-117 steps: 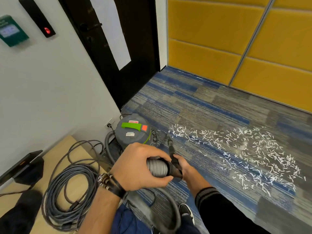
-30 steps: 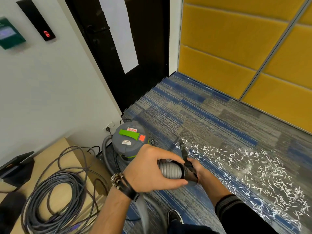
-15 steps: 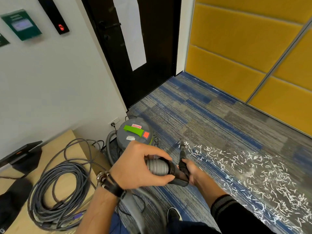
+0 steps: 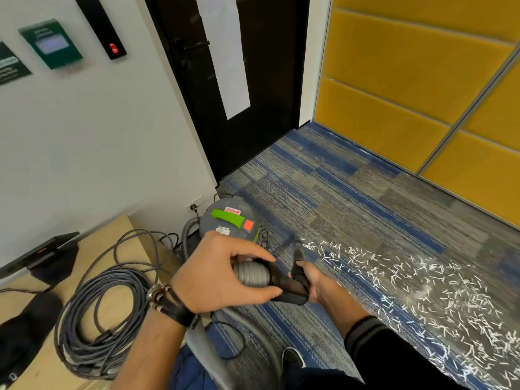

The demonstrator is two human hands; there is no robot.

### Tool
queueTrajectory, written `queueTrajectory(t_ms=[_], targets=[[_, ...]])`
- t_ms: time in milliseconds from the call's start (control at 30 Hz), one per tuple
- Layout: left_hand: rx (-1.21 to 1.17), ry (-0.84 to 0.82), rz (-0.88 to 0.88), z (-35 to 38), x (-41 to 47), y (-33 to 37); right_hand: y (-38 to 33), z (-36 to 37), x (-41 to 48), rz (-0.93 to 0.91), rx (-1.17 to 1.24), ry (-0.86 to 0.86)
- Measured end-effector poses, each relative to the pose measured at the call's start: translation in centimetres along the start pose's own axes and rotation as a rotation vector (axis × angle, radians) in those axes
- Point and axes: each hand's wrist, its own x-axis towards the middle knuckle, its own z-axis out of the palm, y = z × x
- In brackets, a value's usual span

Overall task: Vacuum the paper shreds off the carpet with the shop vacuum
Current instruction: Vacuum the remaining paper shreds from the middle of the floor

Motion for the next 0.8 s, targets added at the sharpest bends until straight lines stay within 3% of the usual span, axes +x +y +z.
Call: queueTrajectory(t_ms=[133,300,467,800], targets=[[-0.059,-0.046,0.061,1.0,0.9,1.2,1.1,-0.7,1.4,0.003,-0.070,-0.017],[-0.170,-0.064,-0.047,0.6,0.7,-0.5,1.1,-3.6,-0.8,0.048,0.144,0.051],[-0.133,-0.118,-0.128,2.0,0.2,-0.8,2.0,-6.6,-0.5,0.043,0.173,0.090],[-0.030,-0.078,-0.049,0.4,0.3,0.9,1.1,-1.7,0.3,0.040,0.086,0.000]])
